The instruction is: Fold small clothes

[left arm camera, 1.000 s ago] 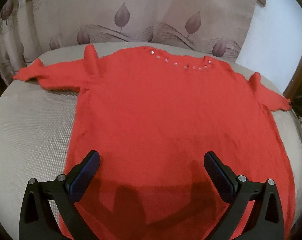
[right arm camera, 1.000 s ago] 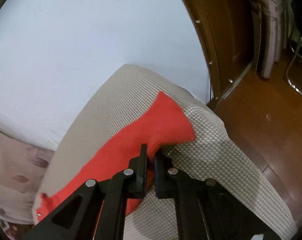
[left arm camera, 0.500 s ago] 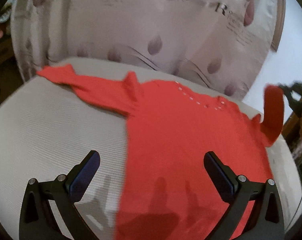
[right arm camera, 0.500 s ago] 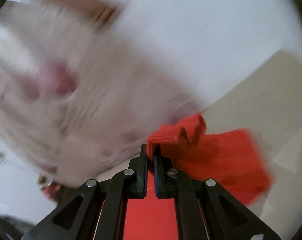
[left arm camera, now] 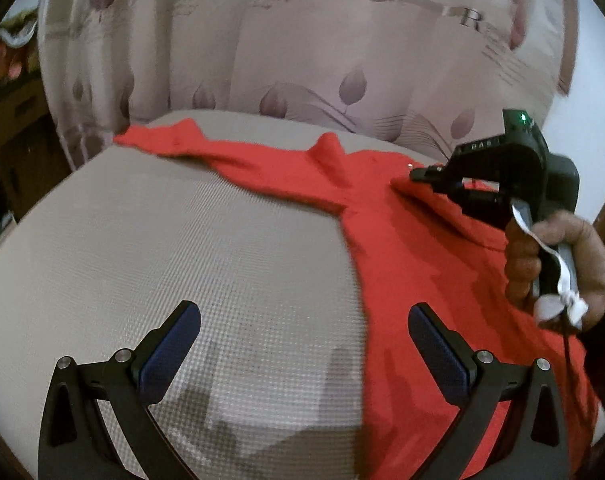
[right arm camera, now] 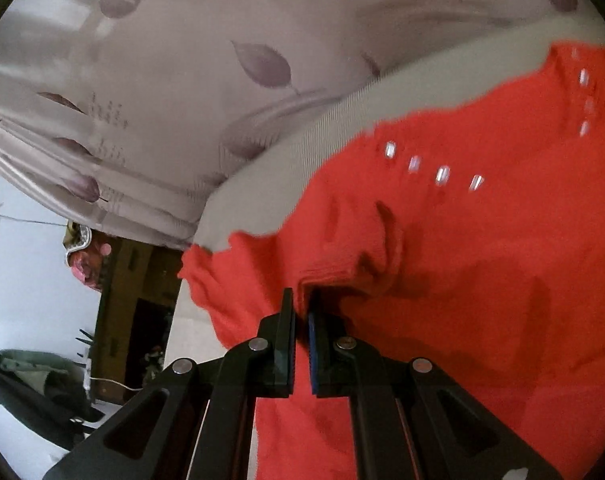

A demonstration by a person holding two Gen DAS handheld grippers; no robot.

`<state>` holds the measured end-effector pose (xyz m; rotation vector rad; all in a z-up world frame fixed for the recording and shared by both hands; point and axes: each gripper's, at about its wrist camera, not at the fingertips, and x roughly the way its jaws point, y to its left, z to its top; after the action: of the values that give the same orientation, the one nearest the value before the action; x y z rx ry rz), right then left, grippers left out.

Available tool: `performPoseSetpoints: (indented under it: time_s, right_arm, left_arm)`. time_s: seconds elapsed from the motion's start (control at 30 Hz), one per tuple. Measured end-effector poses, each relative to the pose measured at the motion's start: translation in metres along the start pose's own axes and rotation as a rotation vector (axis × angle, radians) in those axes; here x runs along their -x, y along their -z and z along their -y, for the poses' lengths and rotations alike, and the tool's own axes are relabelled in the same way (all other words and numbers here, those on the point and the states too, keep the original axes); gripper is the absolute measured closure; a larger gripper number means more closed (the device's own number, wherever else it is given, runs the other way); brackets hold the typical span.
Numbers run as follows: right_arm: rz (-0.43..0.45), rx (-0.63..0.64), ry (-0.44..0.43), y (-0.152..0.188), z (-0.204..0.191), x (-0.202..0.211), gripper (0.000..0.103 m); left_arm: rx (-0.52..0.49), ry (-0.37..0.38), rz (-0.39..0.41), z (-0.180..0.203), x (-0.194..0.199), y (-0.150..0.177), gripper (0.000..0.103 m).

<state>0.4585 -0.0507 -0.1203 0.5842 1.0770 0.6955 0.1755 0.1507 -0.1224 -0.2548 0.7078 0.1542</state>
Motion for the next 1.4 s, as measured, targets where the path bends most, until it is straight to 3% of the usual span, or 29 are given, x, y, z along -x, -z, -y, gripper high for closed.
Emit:
performPoseSetpoints:
  time_s: [0.2,0.33,0.47,0.57,0.63,0.67,0.7,0.77,0.83,0.87,1.0,1.13,1.23,1.3,1.4]
  right_arm:
    - [-0.024,0.078,0.02,0.021,-0.01,0.004,0.095]
    - [-0.053,0.206,0.062,0.028,-0.016,0.004,0.089]
    - [-0.085,0.4,0.105,0.029,-0.027,0.004,0.062]
    - [-0.082,0.451,0.014,0.028,-0.035,0.021,0.055]
    - [-0.053,0.507,-0.021,0.028,-0.044,0.035,0.033]
    - [-0.039,0.549,-0.004,0.029,-0.05,0.039,0.013]
    - [-0.032,0.594,0.024,0.03,-0.057,0.043,0.008]
    - [-0.011,0.562,-0.04,0.024,-0.056,0.055,0.008]
    - [0.025,0.397,-0.171,0.011,-0.037,0.075,0.008]
    - [0.054,0.331,-0.175,0.007,-0.025,0.087,0.008]
    - [0.21,0.261,-0.007,0.016,0.021,0.141,0.009]
    - [0.308,0.2,0.083,0.034,0.067,0.195,0.019]
    - [0.323,0.134,0.088,0.048,0.096,0.218,0.019]
    - [0.318,0.123,0.101,0.06,0.108,0.221,0.019]
    - [0.299,0.143,0.124,0.074,0.111,0.214,0.019]
  left_arm:
    - [0.082,0.039,-0.034,-0.017,-0.012,0.006,0.0]
    - [0.1,0.048,-0.054,-0.017,-0.017,0.008,0.0]
    - [0.091,0.034,-0.056,-0.014,-0.021,0.008,0.0]
    - [0.093,0.036,-0.044,-0.014,-0.02,0.007,0.0]
    - [0.088,0.048,-0.037,-0.013,-0.019,0.005,0.0]
    - [0.079,0.053,-0.032,-0.011,-0.018,0.001,0.0]
    - [0.072,0.058,-0.027,-0.009,-0.017,-0.001,0.0]
    - [0.05,0.08,-0.006,-0.002,-0.013,-0.009,0.0]
    - [0.022,0.117,0.003,0.005,-0.013,-0.017,0.0]
    - [-0.016,0.154,-0.001,0.012,-0.015,-0.024,0.0]
    - [-0.125,0.169,0.018,0.032,-0.036,-0.047,0.0]
    - [-0.186,0.185,0.057,0.048,-0.07,-0.077,0.0]
    - [-0.278,0.189,0.062,0.066,-0.096,-0.094,0.001]
    - [-0.358,0.247,0.044,0.079,-0.117,-0.103,0.001]
    - [-0.414,0.278,-0.068,0.086,-0.157,-0.115,0.005]
